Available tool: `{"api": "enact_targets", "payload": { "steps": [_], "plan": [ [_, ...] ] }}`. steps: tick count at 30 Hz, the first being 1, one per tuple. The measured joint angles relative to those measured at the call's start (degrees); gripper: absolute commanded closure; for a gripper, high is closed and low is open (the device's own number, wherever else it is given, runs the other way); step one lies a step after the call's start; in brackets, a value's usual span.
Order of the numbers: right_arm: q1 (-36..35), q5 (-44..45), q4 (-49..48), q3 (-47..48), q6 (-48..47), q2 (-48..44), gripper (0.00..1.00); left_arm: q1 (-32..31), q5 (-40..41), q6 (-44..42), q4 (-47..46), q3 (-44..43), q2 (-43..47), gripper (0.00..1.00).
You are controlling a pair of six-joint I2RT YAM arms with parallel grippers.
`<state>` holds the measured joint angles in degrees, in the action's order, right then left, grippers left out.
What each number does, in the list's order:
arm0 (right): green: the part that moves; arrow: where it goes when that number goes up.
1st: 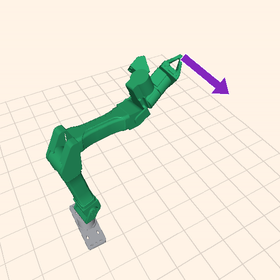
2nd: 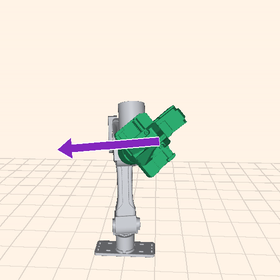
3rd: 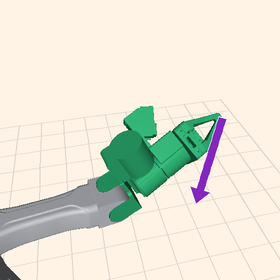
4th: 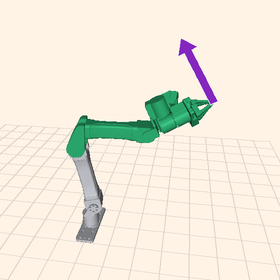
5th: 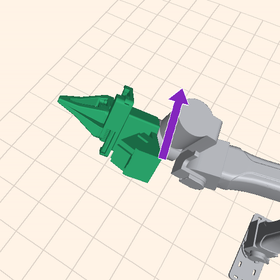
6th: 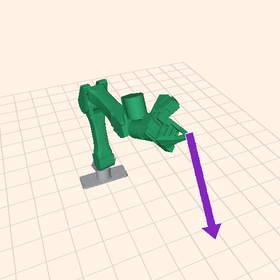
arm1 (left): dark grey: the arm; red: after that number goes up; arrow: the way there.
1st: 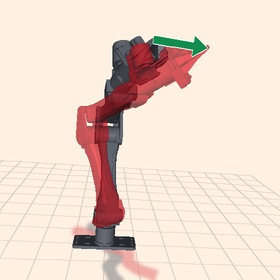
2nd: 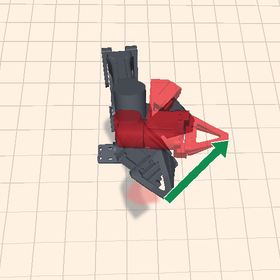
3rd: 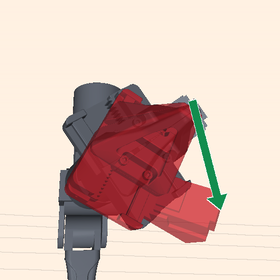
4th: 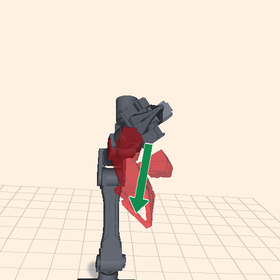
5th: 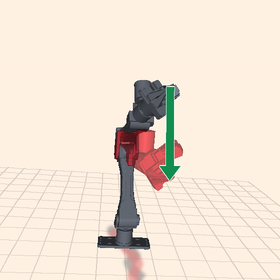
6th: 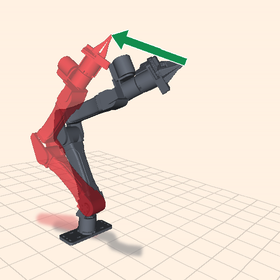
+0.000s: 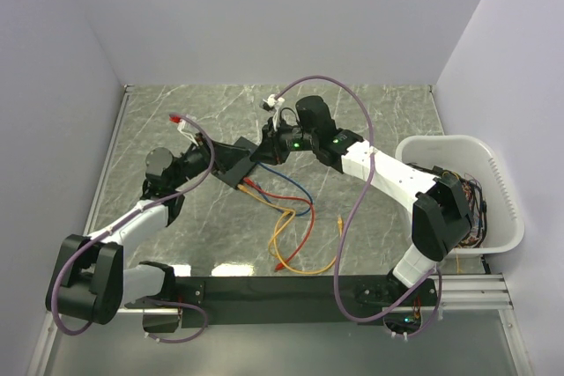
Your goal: Insert the plug into the switch port
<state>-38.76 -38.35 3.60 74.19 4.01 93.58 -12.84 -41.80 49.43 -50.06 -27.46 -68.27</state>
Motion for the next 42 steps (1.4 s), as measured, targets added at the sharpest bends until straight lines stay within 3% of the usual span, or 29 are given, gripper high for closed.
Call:
{"api": "enact_targets", "payload": {
  "steps": [5,8,11,15,18,19,20,21,22,24,27,30,34,35,36,42],
  "plan": [
    [0.0,-0.85,-0.17,0.0,0.44,0.0,1.0,-1.29,0.07,0.0,-0.09,0.0,-0.24,0.55],
    [0.0,-1.27,-0.2,0.0,0.61,0.0,1.0,-2.03,0.11,0.04,-0.33,-0.02,-0.7,0.62],
    [0.15,-1.27,-0.07,0.0,0.63,0.0,1.0,-2.56,0.63,-0.07,-0.42,-0.09,-0.94,0.74],
    [0.92,-1.25,-0.11,0.0,0.68,-0.09,1.0,-2.58,2.05,-0.15,0.07,-0.15,-0.94,0.99],
    [1.01,-0.5,-0.13,0.0,0.63,-0.2,0.99,-2.75,2.86,-0.37,0.57,-0.22,-0.81,1.0],
    [1.01,-0.42,-0.09,0.0,0.63,-0.24,0.91,-2.8,3.15,-0.35,0.79,-0.24,-0.76,1.0],
    [1.01,-0.31,-0.09,0.0,0.74,-0.28,0.65,-2.89,3.48,-0.35,1.16,-0.26,-0.63,0.99],
    [1.01,-0.2,-0.07,0.0,1.11,-0.37,0.52,-2.99,3.78,-0.35,1.68,-0.33,-0.35,0.99],
    [0.96,0.02,-0.07,0.0,1.36,-0.48,0.46,-3.08,4.13,-0.35,2.27,-0.44,-0.04,1.0],
    [0.66,0.42,-0.13,0.0,1.31,-0.81,0.45,-3.54,4.68,-0.37,3.93,-1.16,0.68,1.0],
    [0.37,0.68,-0.33,-0.09,1.44,-1.73,0.55,-3.85,5.68,-0.39,6.21,-2.58,1.73,0.99],
    [0.35,0.52,-0.74,-0.11,1.64,-2.38,0.56,-3.87,6.25,-0.35,6.86,-2.82,2.78,0.99],
    [0.33,0.98,-1.05,-0.72,2.01,-2.43,0.44,-3.87,7.28,-0.35,7.87,-2.82,3.19,1.0],
    [0.35,1.62,-1.09,-1.07,2.14,-2.49,0.32,-3.87,7.41,-0.35,8.02,-2.82,3.19,1.0],
    [0.35,2.4,-1.03,-1.49,2.32,-2.62,0.29,-3.87,7.52,-0.35,8.24,-2.82,3.19,1.0],
    [0.57,21.05,0.11,-3.1,5.44,-3.54,0.22,-3.87,9.31,-0.46,9.7,-2.82,3.19,0.99]
  ]
}}
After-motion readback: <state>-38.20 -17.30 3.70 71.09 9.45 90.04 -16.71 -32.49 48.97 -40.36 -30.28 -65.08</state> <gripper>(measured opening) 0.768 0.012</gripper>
